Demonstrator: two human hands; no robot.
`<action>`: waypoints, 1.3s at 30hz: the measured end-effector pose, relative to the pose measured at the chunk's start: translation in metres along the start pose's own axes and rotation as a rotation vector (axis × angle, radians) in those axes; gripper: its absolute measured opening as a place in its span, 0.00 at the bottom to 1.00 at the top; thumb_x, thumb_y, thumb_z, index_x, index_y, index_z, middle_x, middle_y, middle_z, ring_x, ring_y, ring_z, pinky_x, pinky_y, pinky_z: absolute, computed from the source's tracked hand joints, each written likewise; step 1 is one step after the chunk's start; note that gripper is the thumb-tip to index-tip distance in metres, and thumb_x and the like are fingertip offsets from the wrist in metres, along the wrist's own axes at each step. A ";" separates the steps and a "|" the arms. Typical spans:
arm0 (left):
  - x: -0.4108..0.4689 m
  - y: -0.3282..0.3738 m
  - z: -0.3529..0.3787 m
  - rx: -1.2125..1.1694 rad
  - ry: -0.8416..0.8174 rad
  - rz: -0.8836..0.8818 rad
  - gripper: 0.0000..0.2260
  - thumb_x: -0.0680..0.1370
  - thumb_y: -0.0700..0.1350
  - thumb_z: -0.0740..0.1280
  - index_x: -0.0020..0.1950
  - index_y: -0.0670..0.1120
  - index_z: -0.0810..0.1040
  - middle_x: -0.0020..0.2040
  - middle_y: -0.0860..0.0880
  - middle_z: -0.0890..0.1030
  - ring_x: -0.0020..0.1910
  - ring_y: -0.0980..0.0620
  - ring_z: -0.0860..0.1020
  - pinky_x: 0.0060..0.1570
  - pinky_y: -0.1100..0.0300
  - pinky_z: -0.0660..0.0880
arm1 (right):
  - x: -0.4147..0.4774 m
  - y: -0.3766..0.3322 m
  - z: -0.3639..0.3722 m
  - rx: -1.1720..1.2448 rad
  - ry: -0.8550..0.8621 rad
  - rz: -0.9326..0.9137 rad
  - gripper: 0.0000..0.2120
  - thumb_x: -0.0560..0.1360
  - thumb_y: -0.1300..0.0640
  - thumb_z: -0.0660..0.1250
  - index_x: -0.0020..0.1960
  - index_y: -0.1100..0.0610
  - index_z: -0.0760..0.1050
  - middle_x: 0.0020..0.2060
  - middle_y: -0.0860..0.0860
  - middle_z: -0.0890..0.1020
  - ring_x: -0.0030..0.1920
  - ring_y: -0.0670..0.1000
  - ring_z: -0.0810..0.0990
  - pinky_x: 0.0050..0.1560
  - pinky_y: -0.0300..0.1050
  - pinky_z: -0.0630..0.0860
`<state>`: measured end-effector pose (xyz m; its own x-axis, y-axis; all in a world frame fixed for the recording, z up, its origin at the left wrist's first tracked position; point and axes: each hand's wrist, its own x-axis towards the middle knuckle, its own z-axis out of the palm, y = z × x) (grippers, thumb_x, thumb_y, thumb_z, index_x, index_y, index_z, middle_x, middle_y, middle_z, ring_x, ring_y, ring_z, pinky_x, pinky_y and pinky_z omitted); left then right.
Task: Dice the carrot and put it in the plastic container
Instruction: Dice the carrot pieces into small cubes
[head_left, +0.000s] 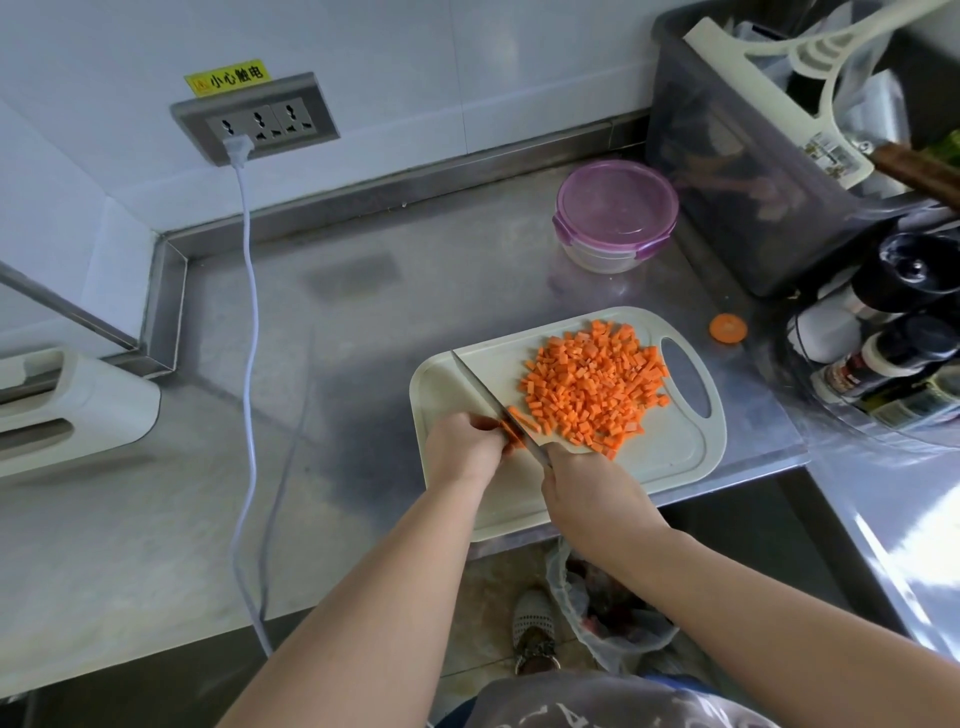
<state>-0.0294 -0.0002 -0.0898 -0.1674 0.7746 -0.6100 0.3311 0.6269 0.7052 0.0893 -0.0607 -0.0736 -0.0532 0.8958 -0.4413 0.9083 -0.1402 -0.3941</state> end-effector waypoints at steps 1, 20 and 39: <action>0.001 -0.001 0.000 0.002 0.001 0.002 0.07 0.67 0.41 0.71 0.29 0.48 0.78 0.37 0.42 0.84 0.44 0.39 0.83 0.50 0.43 0.79 | 0.001 0.000 0.000 -0.008 -0.002 -0.001 0.12 0.81 0.60 0.52 0.62 0.57 0.68 0.41 0.54 0.74 0.40 0.57 0.74 0.37 0.47 0.69; 0.010 -0.009 -0.001 0.095 0.005 0.026 0.02 0.73 0.42 0.71 0.43 0.46 0.82 0.41 0.47 0.84 0.44 0.47 0.82 0.47 0.57 0.78 | 0.009 -0.005 0.002 0.137 -0.013 0.070 0.12 0.81 0.58 0.52 0.61 0.57 0.69 0.48 0.58 0.79 0.48 0.60 0.79 0.49 0.54 0.78; 0.002 -0.005 -0.002 -0.020 0.006 -0.016 0.10 0.72 0.38 0.71 0.35 0.50 0.76 0.43 0.41 0.84 0.47 0.40 0.82 0.53 0.45 0.79 | 0.005 -0.006 0.001 0.024 -0.034 0.058 0.13 0.82 0.59 0.51 0.62 0.56 0.70 0.47 0.55 0.79 0.46 0.57 0.78 0.44 0.50 0.77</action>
<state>-0.0336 -0.0013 -0.0940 -0.1783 0.7652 -0.6186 0.3102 0.6404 0.7027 0.0832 -0.0555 -0.0744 -0.0155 0.8710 -0.4910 0.9003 -0.2015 -0.3859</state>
